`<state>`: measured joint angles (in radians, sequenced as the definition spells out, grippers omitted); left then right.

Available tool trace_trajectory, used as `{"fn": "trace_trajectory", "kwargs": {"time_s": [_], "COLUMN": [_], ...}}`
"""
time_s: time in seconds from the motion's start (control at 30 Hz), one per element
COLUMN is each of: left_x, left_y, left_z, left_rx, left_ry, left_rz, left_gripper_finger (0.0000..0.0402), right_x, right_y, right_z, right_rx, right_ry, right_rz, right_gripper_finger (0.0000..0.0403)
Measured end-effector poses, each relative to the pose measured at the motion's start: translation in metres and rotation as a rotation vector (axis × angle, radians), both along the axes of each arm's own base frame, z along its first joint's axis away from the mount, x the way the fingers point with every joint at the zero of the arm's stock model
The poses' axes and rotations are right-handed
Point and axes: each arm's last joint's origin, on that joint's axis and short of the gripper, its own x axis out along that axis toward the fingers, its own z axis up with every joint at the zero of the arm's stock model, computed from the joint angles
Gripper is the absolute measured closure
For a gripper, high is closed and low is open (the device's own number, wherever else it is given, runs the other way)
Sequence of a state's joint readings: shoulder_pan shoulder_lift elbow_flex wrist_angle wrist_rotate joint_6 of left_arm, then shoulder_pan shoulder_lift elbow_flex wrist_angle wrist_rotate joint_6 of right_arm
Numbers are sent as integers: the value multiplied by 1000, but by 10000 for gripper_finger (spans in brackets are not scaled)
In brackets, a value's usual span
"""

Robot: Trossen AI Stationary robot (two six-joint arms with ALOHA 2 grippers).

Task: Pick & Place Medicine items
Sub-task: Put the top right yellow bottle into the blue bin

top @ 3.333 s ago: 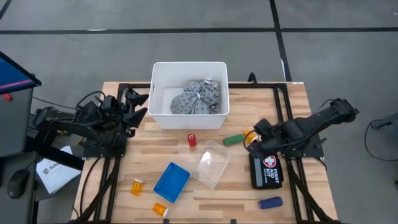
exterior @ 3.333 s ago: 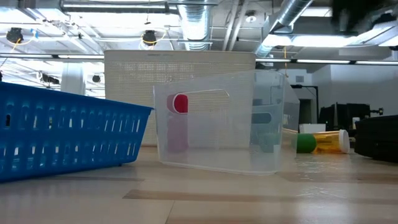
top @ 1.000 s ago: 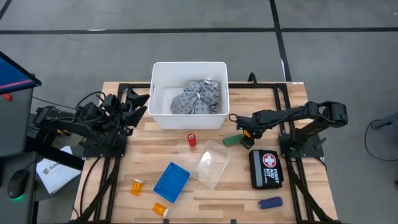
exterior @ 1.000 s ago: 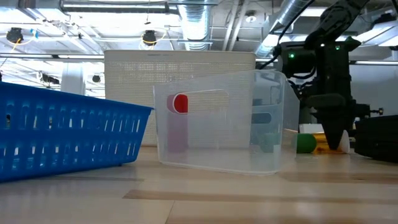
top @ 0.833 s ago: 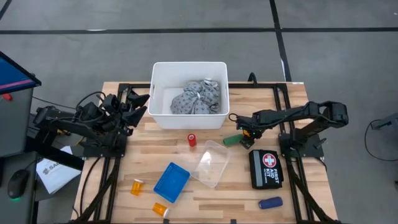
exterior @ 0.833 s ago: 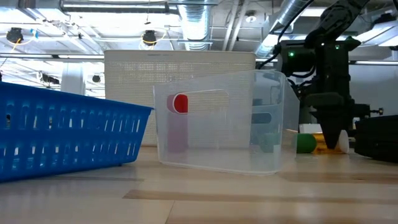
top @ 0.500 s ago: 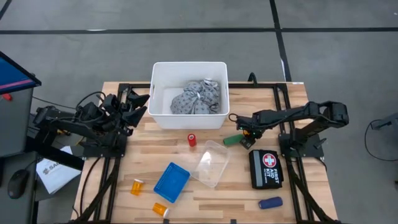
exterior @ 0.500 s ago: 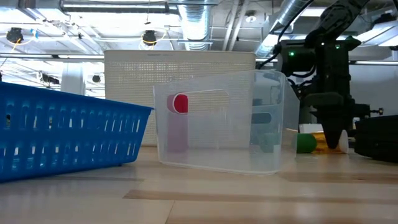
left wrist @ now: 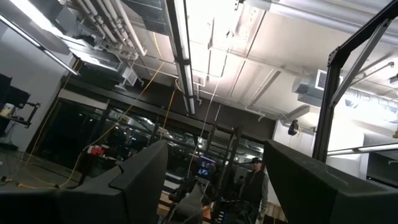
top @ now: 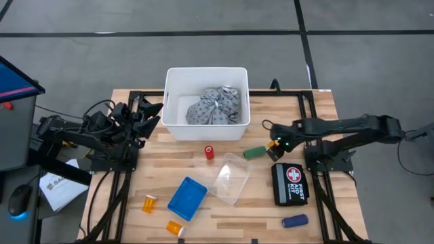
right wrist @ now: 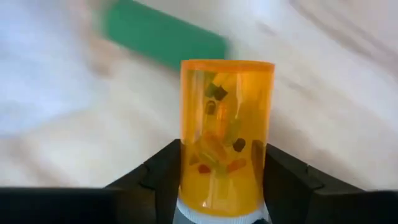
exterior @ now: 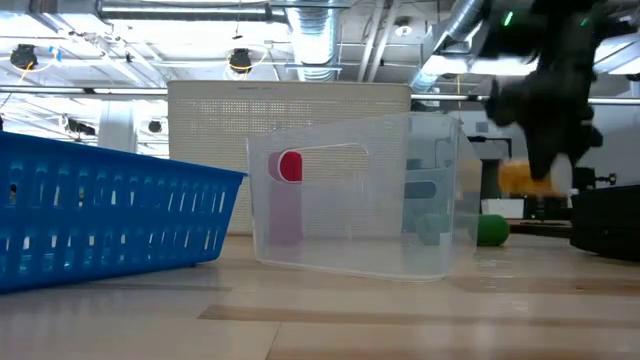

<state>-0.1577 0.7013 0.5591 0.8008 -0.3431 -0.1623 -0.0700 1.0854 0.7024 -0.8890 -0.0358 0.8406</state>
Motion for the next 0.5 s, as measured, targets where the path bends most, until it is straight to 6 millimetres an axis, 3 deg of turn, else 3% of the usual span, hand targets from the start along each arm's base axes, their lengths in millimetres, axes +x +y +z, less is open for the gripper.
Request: {"fn": "trace_trajectory", "kwargs": {"time_s": [0.27, 0.5], "left_x": [0, 1], "left_y": [0, 0], "left_z": [0, -1], "left_rx": [3, 5], "left_ry": [1, 11], "left_rz": [2, 2], "left_gripper_finger": [142, 142], "right_x": [-8, 18], "right_y": [35, 71], "right_z": [49, 65], "right_rx": [198, 339], "right_ry": [-475, -737], "right_rz": [-96, -50], "right_gripper_finger": [219, 219]}}
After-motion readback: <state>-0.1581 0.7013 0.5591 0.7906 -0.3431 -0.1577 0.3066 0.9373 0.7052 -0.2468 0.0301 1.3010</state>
